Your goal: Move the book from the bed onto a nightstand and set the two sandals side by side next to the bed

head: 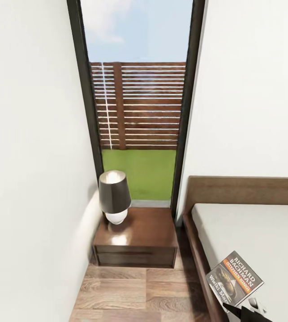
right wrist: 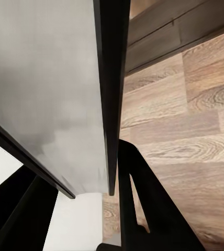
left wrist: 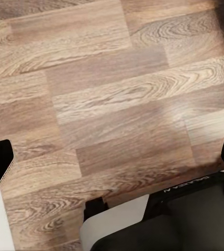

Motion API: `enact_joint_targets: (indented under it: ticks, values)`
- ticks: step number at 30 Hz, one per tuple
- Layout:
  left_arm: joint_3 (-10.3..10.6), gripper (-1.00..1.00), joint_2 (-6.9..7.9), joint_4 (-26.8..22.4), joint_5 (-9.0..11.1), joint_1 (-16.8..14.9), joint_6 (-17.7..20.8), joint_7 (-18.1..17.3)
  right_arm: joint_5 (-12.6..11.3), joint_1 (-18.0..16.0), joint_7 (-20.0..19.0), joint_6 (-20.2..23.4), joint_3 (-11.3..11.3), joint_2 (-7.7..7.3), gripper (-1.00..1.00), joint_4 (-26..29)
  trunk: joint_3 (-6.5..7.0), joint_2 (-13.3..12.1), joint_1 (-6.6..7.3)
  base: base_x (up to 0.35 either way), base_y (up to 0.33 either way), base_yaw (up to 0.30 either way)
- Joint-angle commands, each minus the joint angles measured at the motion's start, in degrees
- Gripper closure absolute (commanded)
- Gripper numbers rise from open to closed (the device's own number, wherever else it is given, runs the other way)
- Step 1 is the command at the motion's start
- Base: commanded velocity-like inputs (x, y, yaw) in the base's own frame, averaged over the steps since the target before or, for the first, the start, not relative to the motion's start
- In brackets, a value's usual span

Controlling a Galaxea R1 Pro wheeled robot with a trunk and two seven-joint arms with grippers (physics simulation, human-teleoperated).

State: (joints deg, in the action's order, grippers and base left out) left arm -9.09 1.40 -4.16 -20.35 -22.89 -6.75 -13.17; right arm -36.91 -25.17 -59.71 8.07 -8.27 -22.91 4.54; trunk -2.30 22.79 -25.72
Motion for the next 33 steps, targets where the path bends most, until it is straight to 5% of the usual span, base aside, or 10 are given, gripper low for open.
enact_joint_targets:
  ticks: [1,33]
  values:
    - [-0.5,-1.0,0.01,0.0,-0.5,-0.1,-0.2,-0.2,-0.7,-0.1,-0.1,0.5,-0.2,-0.03,1.0,0.0,-0.13,0.1,-0.06,0.288,0.0,0.0]
    - [-0.5,-1.0,0.01,0.0,-0.5,-0.1,-0.2,-0.2,-0.7,-0.1,-0.1,0.5,-0.2,-0.03,1.0,0.0,-0.13,0.1,-0.06,0.288,-0.033,0.0]
